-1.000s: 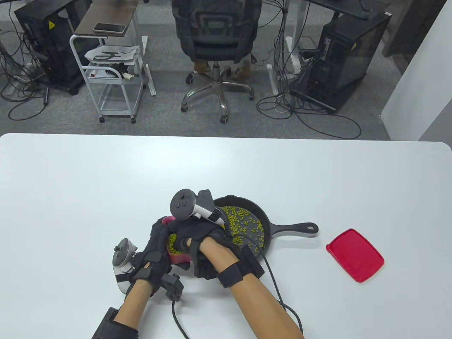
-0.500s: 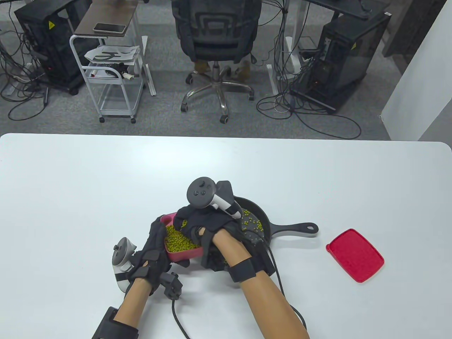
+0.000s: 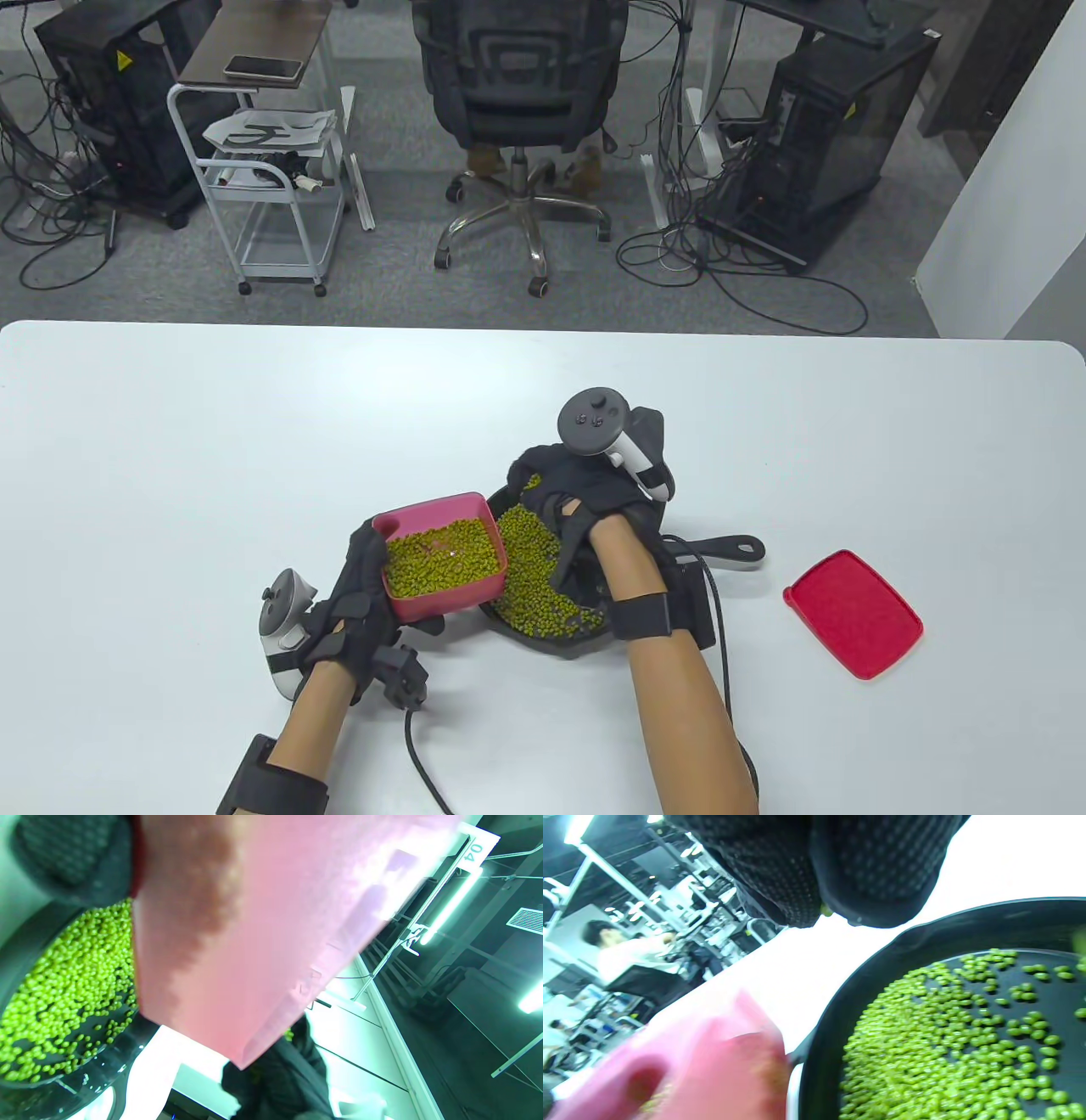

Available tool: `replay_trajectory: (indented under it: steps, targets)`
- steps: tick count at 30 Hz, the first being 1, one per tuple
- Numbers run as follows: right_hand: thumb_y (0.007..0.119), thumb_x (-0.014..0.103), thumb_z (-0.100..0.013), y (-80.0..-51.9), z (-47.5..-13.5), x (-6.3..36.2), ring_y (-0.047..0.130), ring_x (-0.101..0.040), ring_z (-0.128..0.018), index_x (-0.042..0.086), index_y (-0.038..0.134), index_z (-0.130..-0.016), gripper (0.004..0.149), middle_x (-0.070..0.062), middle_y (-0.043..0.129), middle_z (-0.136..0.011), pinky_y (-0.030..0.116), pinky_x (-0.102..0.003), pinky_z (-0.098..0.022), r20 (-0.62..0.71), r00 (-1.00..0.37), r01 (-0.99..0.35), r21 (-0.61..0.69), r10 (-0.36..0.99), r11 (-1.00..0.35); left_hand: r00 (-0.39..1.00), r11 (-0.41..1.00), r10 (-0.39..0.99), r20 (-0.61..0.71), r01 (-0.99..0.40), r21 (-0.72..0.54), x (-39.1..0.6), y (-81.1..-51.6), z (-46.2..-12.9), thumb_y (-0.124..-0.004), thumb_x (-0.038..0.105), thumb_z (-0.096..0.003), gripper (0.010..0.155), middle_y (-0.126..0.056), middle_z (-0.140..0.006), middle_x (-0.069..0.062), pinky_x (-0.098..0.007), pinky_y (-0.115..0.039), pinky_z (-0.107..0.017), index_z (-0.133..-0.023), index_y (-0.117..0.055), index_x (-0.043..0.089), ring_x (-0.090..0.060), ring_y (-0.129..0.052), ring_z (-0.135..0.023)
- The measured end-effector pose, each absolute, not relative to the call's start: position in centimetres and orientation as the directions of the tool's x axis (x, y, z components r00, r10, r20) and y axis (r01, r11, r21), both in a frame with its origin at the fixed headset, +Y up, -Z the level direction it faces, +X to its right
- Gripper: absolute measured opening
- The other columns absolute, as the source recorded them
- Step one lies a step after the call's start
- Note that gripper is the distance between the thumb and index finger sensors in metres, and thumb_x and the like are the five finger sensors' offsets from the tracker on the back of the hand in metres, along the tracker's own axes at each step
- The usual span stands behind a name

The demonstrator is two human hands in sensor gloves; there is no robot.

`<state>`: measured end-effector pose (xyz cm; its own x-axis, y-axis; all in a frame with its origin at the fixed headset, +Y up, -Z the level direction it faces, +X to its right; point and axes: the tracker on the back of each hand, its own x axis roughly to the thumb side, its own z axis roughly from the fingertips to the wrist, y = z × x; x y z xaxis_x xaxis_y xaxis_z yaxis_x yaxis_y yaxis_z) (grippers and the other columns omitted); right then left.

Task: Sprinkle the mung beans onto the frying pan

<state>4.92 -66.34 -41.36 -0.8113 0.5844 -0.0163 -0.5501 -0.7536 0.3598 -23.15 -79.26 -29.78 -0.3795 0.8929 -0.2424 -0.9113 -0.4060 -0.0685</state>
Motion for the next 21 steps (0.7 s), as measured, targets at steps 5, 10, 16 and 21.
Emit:
replay_trajectory:
  steps: [5, 10, 16, 21]
  targets:
    - [0.091, 0.013, -0.049, -69.0, -42.8, 5.8, 0.092, -0.043, -0.060, 0.022, 0.084, -0.085, 0.038, -0.015, 0.082, -0.093, 0.094, -0.029, -0.030, -0.063, -0.843, -0.523, 0.330, 0.535, -0.786, -0.383, -0.408, 0.892, -0.242, -0.911, -0.061, -23.3, -79.2, -29.8, -0.051, 0.072, -0.0546, 0.079, -0.042, -0.112, -0.023, -0.046, -0.092, -0.033, -0.113, -0.020, 0.028, -0.043, -0.089, -0.070]
    - [0.090, 0.013, -0.050, -70.4, -44.1, 6.0, 0.091, -0.043, -0.062, 0.022, 0.083, -0.086, 0.038, -0.015, 0.081, -0.093, 0.094, -0.030, -0.032, -0.091, -0.837, -0.539, 0.306, 0.540, -0.785, -0.382, -0.407, 0.893, -0.240, -0.911, -0.063, -23.3, -79.2, -29.9, -0.051, 0.072, -0.0546, 0.079, -0.043, -0.112, -0.023, -0.046, -0.092, -0.033, -0.113, -0.020, 0.028, -0.043, -0.089, -0.070]
    - [0.088, 0.012, -0.050, -70.9, -45.1, 6.1, 0.090, -0.044, -0.065, 0.022, 0.084, -0.086, 0.038, -0.015, 0.081, -0.094, 0.094, -0.032, -0.035, -0.084, -0.876, -0.476, 0.315, 0.475, -0.821, -0.378, -0.404, 0.893, -0.245, -0.913, -0.063, -23.4, -79.2, -29.9, -0.051, 0.072, -0.0547, 0.079, -0.043, -0.112, -0.023, -0.046, -0.092, -0.033, -0.113, -0.021, 0.027, -0.043, -0.089, -0.069]
    - [0.087, 0.011, -0.051, -70.6, -45.0, 7.2, 0.090, -0.044, -0.067, 0.023, 0.084, -0.086, 0.037, -0.015, 0.081, -0.094, 0.093, -0.032, -0.037, -0.066, -0.923, -0.381, 0.300, 0.379, -0.875, -0.378, -0.404, 0.892, -0.247, -0.913, -0.062, -23.4, -79.1, -29.9, -0.051, 0.072, -0.0547, 0.079, -0.043, -0.112, -0.023, -0.046, -0.092, -0.033, -0.113, -0.020, 0.028, -0.043, -0.089, -0.070]
